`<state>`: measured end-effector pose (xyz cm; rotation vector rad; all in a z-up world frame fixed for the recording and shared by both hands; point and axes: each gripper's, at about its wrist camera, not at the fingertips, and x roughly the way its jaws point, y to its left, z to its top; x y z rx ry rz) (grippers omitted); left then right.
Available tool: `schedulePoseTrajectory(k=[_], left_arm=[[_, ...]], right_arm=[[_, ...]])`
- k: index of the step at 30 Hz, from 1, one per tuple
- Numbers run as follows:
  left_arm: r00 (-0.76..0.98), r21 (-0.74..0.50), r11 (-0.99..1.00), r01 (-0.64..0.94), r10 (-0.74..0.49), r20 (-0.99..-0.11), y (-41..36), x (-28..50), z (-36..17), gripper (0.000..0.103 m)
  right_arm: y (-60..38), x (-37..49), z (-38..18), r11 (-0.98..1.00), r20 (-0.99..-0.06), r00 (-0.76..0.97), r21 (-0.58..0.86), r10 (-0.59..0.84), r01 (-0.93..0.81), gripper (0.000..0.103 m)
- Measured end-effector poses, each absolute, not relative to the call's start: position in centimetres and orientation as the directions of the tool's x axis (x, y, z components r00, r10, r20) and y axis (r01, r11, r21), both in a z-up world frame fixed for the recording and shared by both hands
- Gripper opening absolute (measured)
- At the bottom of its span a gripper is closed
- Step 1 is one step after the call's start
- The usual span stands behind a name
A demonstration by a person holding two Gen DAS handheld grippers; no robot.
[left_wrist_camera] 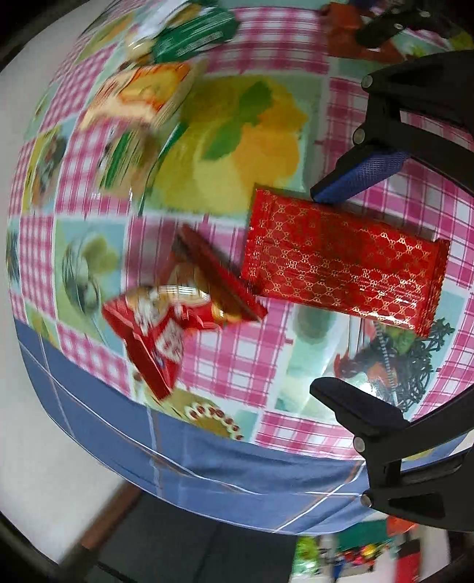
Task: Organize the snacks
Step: 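Grasp the red gold-patterned packet with the left tool while the right holds the wafer packet, then carry the gold-patterned packet into the tray with the left tool while the right carries the wafer packet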
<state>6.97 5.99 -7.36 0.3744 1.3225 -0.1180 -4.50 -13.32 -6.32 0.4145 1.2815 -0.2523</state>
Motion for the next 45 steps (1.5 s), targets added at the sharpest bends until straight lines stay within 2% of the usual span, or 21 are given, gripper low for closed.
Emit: schedulePoseTrajectory(k=[9, 11, 13, 14, 15, 19, 28, 36, 45], left_arm=[[0.217, 0.156, 0.944, 0.289, 0.094, -0.972, 5.3, 6.8, -7.5, 0.095], [0.203, 0.121, 0.946, 0.3, 0.061, -0.977, 4.7, 6.5, -7.6, 0.089], [0.187, 0.077, 0.95, 0.304, 0.02, -0.982, 3.9, 6.0, -7.4, 0.074], [0.178, 0.054, 0.951, 0.305, -0.002, -0.984, 3.7, 5.9, -7.2, 0.071], [0.174, 0.045, 0.95, 0.309, -0.01, -0.985, 3.4, 5.8, -7.3, 0.064], [0.163, 0.025, 0.94, 0.34, -0.033, -0.986, 2.1, 5.3, -7.3, 0.057], [0.173, 0.019, 0.936, 0.351, -0.044, -0.984, 0.2, 5.4, -7.4, 0.049], [0.175, -0.014, 0.942, 0.335, -0.077, -0.982, 1.3, 5.8, -5.7, 0.048], [0.263, -0.009, 0.943, 0.333, -0.102, -0.959, 1.0, 6.1, -2.2, 0.047]], right_arm=[[-13.2, -4.3, -6.4, 0.903, -0.962, 0.27, 0.153, 0.043, 0.402, 0.064], [-13.2, -4.3, -6.4, 0.905, -0.962, 0.269, 0.15, 0.041, 0.398, 0.064], [-13.1, -4.2, -6.4, 0.907, -0.963, 0.268, 0.146, 0.038, 0.395, 0.064], [-13.1, -4.1, -6.5, 0.908, -0.963, 0.268, 0.145, 0.038, 0.393, 0.064], [-13.0, -4.0, -6.5, 0.909, -0.963, 0.268, 0.144, 0.037, 0.391, 0.064], [-13.0, -3.9, -6.5, 0.912, -0.963, 0.268, 0.141, 0.036, 0.385, 0.064], [-12.7, -3.7, -6.5, 0.92, -0.964, 0.265, 0.13, 0.03, 0.371, 0.063], [-12.9, -3.9, -5.6, 0.926, -0.958, 0.286, 0.129, 0.024, 0.355, 0.062], [-13.4, -4.2, -2.8, 0.92, -0.93, 0.366, 0.162, 0.022, 0.356, 0.062]])
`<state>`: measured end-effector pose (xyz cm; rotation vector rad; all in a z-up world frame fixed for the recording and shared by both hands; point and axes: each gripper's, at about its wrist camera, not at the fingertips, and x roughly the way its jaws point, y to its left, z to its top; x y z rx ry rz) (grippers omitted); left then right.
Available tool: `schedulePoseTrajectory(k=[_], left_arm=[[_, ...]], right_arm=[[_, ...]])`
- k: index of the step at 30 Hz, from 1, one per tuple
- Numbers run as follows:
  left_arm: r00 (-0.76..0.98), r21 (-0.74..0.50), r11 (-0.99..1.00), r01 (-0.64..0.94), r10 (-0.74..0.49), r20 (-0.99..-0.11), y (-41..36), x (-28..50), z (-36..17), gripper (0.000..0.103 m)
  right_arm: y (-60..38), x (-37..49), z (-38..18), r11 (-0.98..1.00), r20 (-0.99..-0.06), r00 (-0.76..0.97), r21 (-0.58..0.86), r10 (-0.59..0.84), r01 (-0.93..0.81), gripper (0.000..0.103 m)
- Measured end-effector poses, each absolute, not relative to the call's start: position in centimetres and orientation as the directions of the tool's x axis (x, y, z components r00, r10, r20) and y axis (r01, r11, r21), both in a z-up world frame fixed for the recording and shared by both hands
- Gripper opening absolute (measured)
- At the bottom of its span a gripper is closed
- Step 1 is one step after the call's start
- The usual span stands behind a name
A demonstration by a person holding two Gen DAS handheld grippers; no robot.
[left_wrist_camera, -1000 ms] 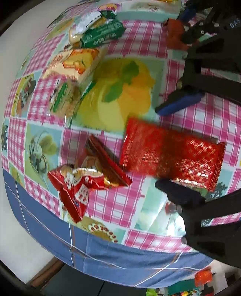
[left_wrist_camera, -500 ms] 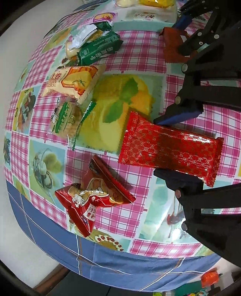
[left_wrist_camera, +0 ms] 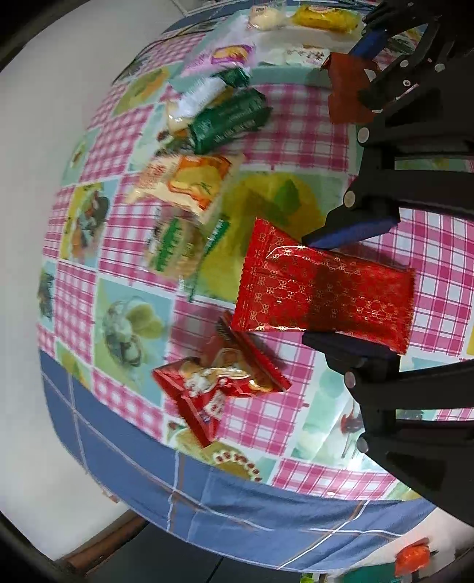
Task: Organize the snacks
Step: 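Carry the gold-patterned packet into the tray with the left tool while the right carries the wafer packet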
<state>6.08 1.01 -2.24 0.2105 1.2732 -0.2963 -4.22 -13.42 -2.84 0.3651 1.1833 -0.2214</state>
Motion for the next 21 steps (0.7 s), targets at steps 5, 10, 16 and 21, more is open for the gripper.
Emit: schedulePoseTrajectory(k=[5, 10, 16, 21], left_arm=[[0.303, -0.004, 0.942, 0.334, -0.111, -0.946, 0.7, 5.9, -1.1, 0.047], [0.336, -0.001, 0.941, 0.338, -0.121, -0.934, 0.1, 5.5, -0.4, 0.046], [0.357, 0.003, 0.939, 0.345, -0.128, -0.925, -0.8, 5.1, 0.0, 0.046], [0.372, 0.002, 0.936, 0.353, -0.138, -0.918, -1.8, 4.7, 0.6, 0.046]], right_arm=[[-13.8, -4.3, -1.8, 0.918, -0.923, 0.384, 0.155, 0.003, 0.364, 0.062], [-14.9, -4.8, -1.4, 0.914, -0.921, 0.388, 0.127, -0.035, 0.386, 0.062], [-16.3, -5.4, -1.2, 0.903, -0.919, 0.391, 0.13, -0.045, 0.409, 0.062], [-17.5, -6.1, -0.9, 0.894, -0.916, 0.399, 0.134, -0.053, 0.427, 0.062]])
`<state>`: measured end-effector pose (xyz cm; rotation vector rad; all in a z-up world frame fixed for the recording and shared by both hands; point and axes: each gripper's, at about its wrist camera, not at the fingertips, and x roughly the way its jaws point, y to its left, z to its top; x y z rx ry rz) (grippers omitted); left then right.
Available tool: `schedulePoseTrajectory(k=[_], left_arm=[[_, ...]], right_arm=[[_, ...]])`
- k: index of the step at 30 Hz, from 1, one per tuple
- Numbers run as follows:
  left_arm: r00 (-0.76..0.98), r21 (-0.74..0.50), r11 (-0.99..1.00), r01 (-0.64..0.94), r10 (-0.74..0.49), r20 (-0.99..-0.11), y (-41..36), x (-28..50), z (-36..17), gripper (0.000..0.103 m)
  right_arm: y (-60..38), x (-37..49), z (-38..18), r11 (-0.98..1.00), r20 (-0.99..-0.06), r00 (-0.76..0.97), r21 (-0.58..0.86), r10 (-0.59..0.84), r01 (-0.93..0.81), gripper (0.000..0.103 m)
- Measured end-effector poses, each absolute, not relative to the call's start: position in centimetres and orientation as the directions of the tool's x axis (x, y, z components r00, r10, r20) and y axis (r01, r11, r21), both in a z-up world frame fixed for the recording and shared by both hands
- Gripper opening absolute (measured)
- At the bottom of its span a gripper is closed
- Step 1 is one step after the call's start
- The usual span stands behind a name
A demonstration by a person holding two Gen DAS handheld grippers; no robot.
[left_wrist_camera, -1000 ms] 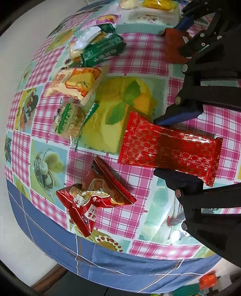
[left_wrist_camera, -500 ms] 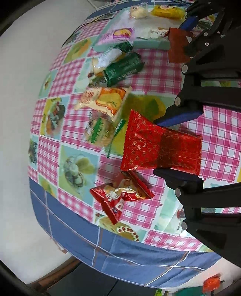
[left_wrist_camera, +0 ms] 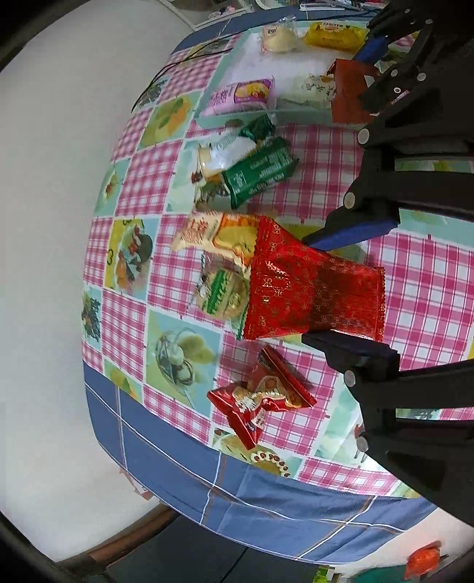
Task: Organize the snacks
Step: 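Carry the gold-patterned packet into the tray with the left tool while the right carries the wafer packet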
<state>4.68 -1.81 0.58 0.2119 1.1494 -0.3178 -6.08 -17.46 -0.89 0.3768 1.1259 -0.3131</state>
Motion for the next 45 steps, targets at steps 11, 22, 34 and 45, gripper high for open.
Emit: schedulePoseTrajectory(k=[11, 22, 34, 45], left_arm=[[0.402, 0.004, 0.904, 0.427, -0.186, -0.897, -6.3, 2.4, 2.2, 0.046], [0.407, -0.001, 0.834, 0.552, -0.27, -0.873, -12.4, -1.2, 3.8, 0.046], [0.346, -0.03, 0.763, 0.645, -0.327, -0.879, -18.6, -2.6, 2.5, 0.046], [0.297, -0.049, 0.737, 0.674, -0.331, -0.896, -21.3, -2.3, 0.1, 0.046]], right_arm=[[-22.2, -8.6, -0.3, 0.837, -0.907, 0.411, 0.153, -0.092, 0.526, 0.062], [-28.2, -12.4, -0.3, 0.744, -0.906, 0.394, 0.153, -0.157, 0.65, 0.062], [-30.4, -12.8, -0.9, 0.731, -0.894, 0.41, 0.159, -0.178, 0.664, 0.062], [-30.9, -12.3, -2.4, 0.73, -0.91, 0.376, 0.137, -0.175, 0.67, 0.062]])
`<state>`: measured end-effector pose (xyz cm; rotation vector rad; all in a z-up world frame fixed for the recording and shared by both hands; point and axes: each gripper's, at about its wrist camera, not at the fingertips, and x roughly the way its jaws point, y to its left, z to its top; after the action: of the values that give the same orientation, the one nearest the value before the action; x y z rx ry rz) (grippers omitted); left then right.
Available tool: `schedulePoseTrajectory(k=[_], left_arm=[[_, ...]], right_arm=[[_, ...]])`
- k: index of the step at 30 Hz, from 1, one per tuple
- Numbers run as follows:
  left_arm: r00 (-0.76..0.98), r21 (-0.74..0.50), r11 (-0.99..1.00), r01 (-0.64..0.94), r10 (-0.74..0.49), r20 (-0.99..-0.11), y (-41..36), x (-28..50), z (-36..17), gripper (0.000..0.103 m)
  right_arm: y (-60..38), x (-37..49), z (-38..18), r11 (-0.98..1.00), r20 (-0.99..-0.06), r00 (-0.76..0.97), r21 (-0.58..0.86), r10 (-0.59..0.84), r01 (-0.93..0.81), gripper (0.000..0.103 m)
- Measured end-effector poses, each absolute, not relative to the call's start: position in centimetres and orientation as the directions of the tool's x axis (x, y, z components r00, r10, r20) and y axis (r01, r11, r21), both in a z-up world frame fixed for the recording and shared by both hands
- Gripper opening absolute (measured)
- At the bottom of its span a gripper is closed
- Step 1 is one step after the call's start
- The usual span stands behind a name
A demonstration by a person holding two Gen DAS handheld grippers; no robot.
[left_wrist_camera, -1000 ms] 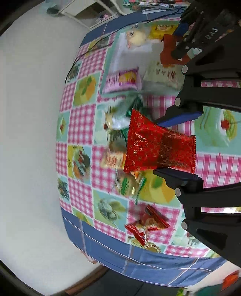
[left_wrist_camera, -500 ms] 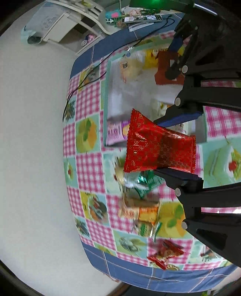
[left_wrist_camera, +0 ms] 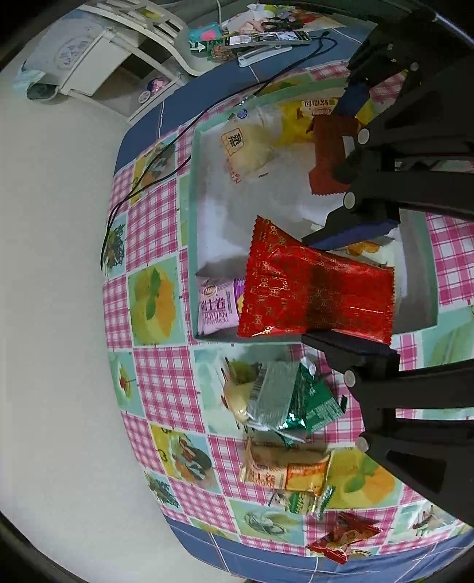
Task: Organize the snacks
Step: 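Carry the gold-patterned packet into the tray with the left tool while the right carries the wafer packet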
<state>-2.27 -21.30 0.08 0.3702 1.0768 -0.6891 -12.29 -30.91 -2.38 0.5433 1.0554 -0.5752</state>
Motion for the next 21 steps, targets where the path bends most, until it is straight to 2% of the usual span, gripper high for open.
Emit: schedulePoseTrajectory(k=[10, 15, 21], left_arm=[[0.278, -0.054, 0.734, 0.677, -0.324, -0.905, -21.7, -2.3, -0.8, 0.048], [0.279, -0.059, 0.743, 0.666, -0.322, -0.905, -21.3, -2.0, -0.6, 0.056], [0.283, -0.053, 0.755, 0.654, -0.309, -0.908, -20.8, -1.8, -0.5, 0.057]], right_arm=[[-30.9, -12.3, -2.9, 0.726, -0.917, 0.361, 0.132, -0.169, 0.675, 0.062], [-30.9, -12.3, -3.0, 0.726, -0.918, 0.36, 0.134, -0.166, 0.675, 0.062], [-30.8, -12.3, -3.1, 0.726, -0.918, 0.359, 0.133, -0.166, 0.675, 0.062]])
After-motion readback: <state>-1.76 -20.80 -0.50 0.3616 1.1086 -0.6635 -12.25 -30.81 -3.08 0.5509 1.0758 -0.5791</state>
